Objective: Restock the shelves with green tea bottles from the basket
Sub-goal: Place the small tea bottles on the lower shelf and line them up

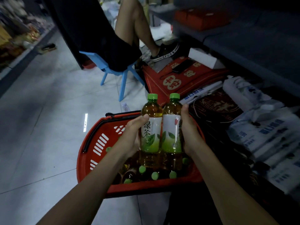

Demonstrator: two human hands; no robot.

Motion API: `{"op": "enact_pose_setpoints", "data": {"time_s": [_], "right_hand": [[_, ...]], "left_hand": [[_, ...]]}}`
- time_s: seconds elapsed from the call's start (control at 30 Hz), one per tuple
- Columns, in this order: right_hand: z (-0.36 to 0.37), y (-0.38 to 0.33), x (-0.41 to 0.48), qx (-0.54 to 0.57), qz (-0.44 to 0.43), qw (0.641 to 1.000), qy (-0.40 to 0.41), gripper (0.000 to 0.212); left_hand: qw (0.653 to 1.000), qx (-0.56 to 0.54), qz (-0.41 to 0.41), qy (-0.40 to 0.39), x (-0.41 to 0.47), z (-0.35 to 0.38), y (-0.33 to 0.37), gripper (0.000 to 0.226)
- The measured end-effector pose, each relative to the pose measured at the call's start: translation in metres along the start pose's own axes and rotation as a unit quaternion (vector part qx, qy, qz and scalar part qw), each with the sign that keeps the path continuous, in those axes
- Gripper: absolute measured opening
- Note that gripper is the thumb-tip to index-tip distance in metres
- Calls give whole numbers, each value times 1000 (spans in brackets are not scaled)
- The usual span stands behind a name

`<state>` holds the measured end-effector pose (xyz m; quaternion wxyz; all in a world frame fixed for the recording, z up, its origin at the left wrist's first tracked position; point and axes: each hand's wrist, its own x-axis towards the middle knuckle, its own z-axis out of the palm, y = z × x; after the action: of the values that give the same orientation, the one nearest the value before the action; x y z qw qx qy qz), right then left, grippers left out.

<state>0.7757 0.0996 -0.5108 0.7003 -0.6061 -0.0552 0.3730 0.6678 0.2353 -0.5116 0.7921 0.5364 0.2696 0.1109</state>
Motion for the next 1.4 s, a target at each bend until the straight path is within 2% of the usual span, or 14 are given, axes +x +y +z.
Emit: {"op": "enact_pose_setpoints", "data": {"time_s": [0.07, 0.17, 0.23, 0.4, 0.5, 0.63, 0.77, 0.93, 1.03, 1.13, 1.27, 1.4], "right_hand": [[-12, -8, -13, 8, -13, 1000, -27, 87], [-27, -19, -27, 15, -49, 996, -69, 61], [-34, -31, -36, 38, -57, 995, -70, 57], [-40, -68, -58, 64, -154, 983, -71, 62], [-44, -92, -74, 64, -214, 973, -53, 63], [-54, -124, -106, 36, -282, 958, -33, 63], [-76, -149, -143, -11, -337, 941, 28, 70], [-121, -172, -202, -36, -390, 915, 99, 60], [-155, -177, -247, -47, -422, 893, 153, 61], [-195, -177, -295, -49, -442, 871, 211, 60], [-253, -159, -354, -63, -460, 835, 297, 59], [-313, -119, -401, -57, -456, 800, 386, 60]], "left_hand": [[1000, -2, 17, 14, -5, 17, 8, 52], [1000, 5, 26, -1, -14, 36, 16, 53], [999, 13, 34, -23, -20, 45, 23, 56], [993, 20, 96, -69, -30, 68, 58, 37], [987, 2, 125, -96, -37, 87, 85, 56], [981, -21, 151, -122, -48, 119, 110, 52], [966, -40, 181, -178, -60, 159, 122, 39], [946, -49, 186, -262, -80, 226, 125, 54], [925, -43, 196, -323, -99, 276, 117, 48], [904, -41, 188, -382, -119, 330, 98, 54], [873, -18, 177, -455, -146, 402, 55, 34], [845, -14, 137, -517, -173, 472, -1, 37]]}}
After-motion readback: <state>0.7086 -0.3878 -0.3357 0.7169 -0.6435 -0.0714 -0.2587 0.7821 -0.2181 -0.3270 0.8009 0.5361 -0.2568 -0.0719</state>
